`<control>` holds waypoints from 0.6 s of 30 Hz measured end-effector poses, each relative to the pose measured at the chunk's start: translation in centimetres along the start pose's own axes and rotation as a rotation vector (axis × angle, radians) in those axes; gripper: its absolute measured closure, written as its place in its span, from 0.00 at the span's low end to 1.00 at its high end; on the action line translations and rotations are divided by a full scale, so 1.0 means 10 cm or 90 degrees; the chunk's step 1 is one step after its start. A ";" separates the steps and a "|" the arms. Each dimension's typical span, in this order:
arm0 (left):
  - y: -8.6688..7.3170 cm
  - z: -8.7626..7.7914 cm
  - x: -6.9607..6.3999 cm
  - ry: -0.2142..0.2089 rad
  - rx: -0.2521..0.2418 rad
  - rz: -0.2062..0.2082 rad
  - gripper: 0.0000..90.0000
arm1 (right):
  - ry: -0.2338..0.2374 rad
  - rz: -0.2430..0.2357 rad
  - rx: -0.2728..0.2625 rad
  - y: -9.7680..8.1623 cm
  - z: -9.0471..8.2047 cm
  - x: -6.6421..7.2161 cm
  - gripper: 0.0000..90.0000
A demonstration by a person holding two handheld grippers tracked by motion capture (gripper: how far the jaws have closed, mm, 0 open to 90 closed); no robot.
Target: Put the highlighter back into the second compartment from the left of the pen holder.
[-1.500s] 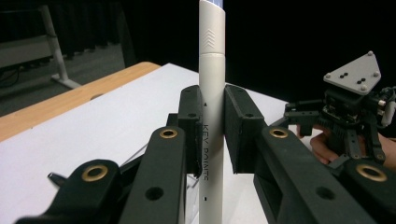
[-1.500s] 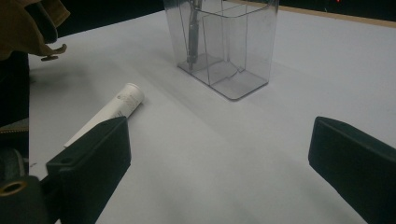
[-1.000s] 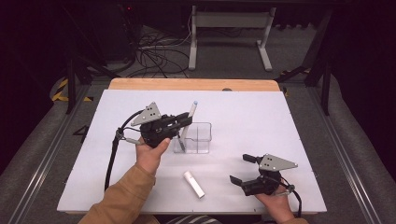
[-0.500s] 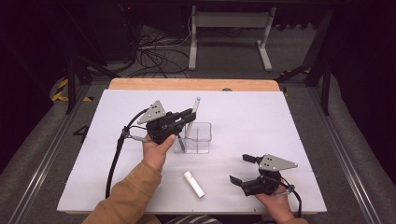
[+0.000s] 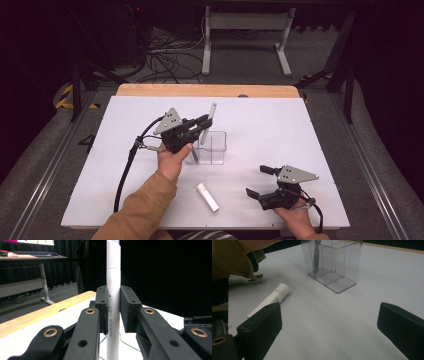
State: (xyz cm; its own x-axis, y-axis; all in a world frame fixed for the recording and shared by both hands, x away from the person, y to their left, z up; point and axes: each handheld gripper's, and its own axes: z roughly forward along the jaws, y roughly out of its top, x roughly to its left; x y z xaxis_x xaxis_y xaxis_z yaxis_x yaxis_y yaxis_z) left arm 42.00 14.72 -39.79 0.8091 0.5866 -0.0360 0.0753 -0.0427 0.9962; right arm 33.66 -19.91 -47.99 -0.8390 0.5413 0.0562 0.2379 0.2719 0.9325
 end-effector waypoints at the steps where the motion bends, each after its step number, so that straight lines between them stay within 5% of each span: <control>1: 0.00 0.01 0.00 0.000 0.000 -0.002 0.87 | 0.000 0.000 0.000 0.00 0.00 0.00 0.07; 18: -0.07 0.01 -0.01 -0.016 0.041 0.002 0.87 | 0.002 -0.001 -0.002 0.00 -0.01 0.01 0.07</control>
State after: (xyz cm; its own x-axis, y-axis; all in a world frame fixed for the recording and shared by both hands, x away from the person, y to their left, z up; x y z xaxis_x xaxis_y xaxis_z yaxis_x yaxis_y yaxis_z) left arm 41.93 14.60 -40.53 0.8235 0.5662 -0.0352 0.1088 -0.0968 0.9893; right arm 33.57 -19.95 -47.93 -0.8410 0.5381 0.0564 0.2352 0.2697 0.9338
